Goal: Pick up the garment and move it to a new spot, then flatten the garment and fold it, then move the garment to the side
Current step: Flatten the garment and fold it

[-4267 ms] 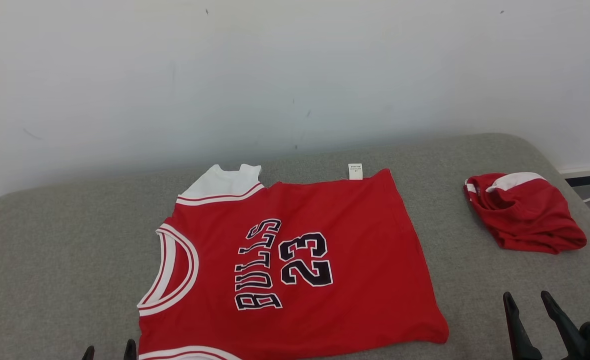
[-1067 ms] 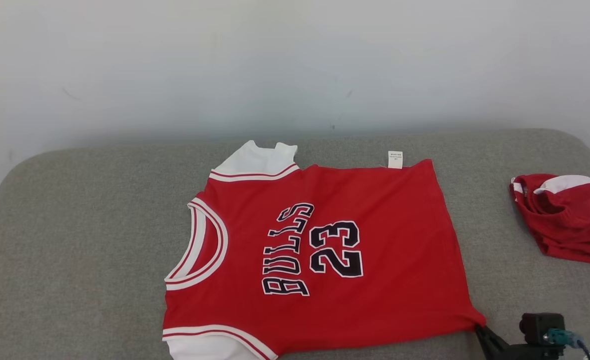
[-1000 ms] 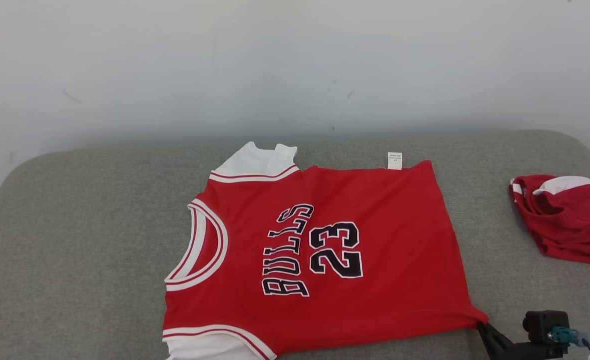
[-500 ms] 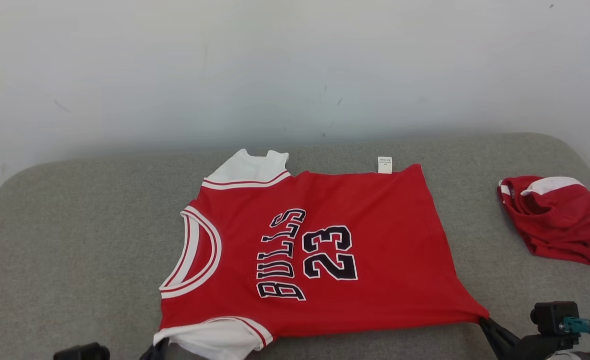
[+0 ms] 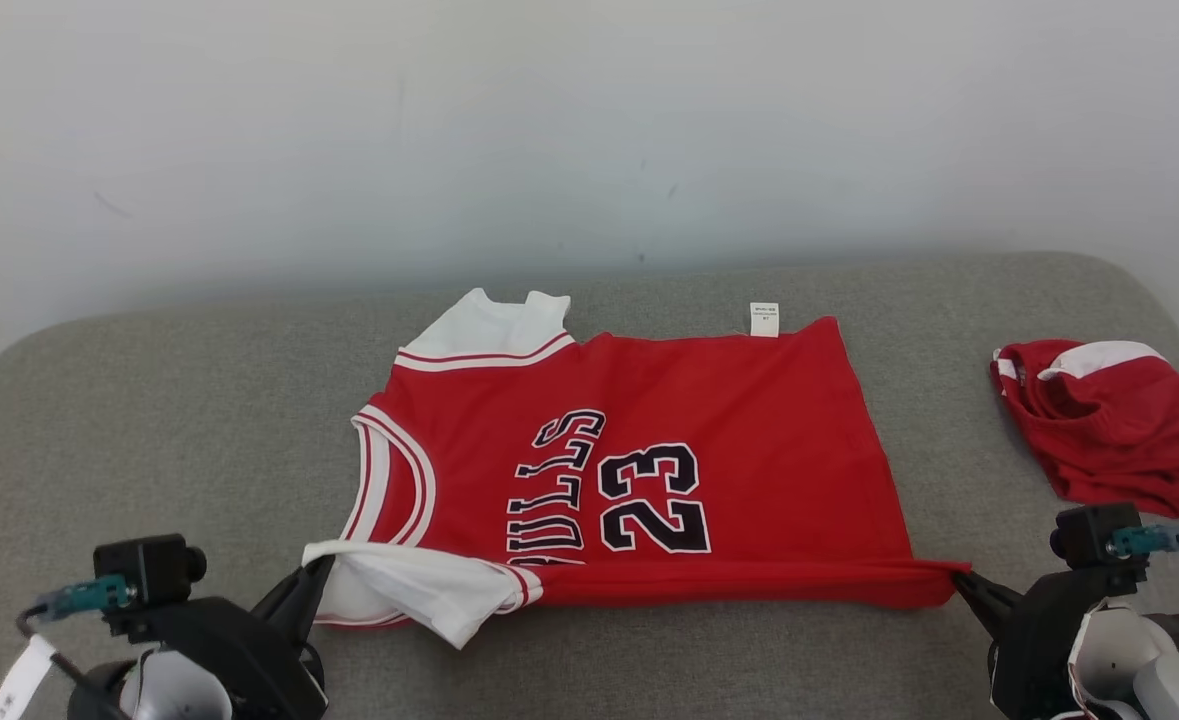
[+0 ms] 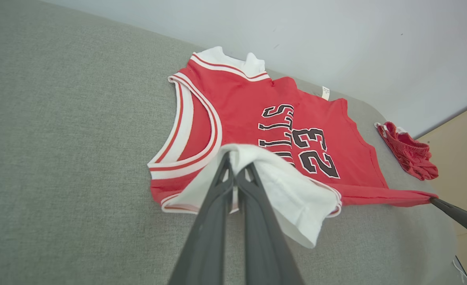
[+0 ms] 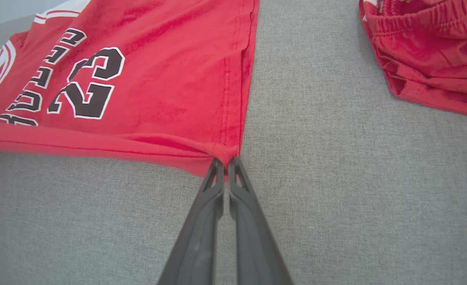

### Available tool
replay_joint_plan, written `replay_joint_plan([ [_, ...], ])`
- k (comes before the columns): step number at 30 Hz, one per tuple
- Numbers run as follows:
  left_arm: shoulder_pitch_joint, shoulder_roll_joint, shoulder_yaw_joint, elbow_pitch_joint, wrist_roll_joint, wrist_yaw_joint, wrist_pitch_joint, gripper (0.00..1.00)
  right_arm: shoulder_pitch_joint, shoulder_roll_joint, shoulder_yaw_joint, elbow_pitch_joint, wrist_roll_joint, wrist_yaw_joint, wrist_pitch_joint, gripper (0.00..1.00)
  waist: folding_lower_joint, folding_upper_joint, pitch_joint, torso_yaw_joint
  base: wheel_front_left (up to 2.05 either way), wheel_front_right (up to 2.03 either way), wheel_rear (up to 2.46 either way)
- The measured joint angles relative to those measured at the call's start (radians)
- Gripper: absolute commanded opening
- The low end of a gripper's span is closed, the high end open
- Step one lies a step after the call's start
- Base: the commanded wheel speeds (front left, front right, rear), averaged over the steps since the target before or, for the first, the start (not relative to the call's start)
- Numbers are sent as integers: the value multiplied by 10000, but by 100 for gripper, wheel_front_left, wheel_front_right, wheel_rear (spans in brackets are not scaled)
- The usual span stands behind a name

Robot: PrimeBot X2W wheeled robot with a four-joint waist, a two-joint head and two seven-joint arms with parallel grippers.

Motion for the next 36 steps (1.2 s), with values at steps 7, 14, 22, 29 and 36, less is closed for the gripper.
replay_joint_plan([
  [7, -1467, 84, -40, 1246, -104, 2, 851, 0, -905, 33, 259, 646, 138, 46, 826, 0, 0, 0, 227, -56, 0, 0, 0],
  [14, -2779, 111, 140, 2702, -451, 109, 1521, 0, -2199, 324, 491, 1266, 199, 84, 1457, 0, 1, 0, 509, -181, 0, 0, 0],
  [22, -4023, 157, 88, 3979, -355, 274, 2008, 0, -3400, 516, 662, 1987, 201, 115, 2011, 0, 1, 0, 998, -335, 0, 0, 0],
  [29, -5073, 105, 31, 5039, -257, 366, 2130, 0, -4316, 815, 869, 2719, 196, 132, 2211, 0, 2, 0, 1589, -388, 0, 0, 0],
  [36, -5625, 125, -173, 5868, 81, 357, 1850, 41, -4747, 997, 1003, 3267, 132, 171, 2163, 14, 1, 1, 1972, -443, 0, 0, 0],
])
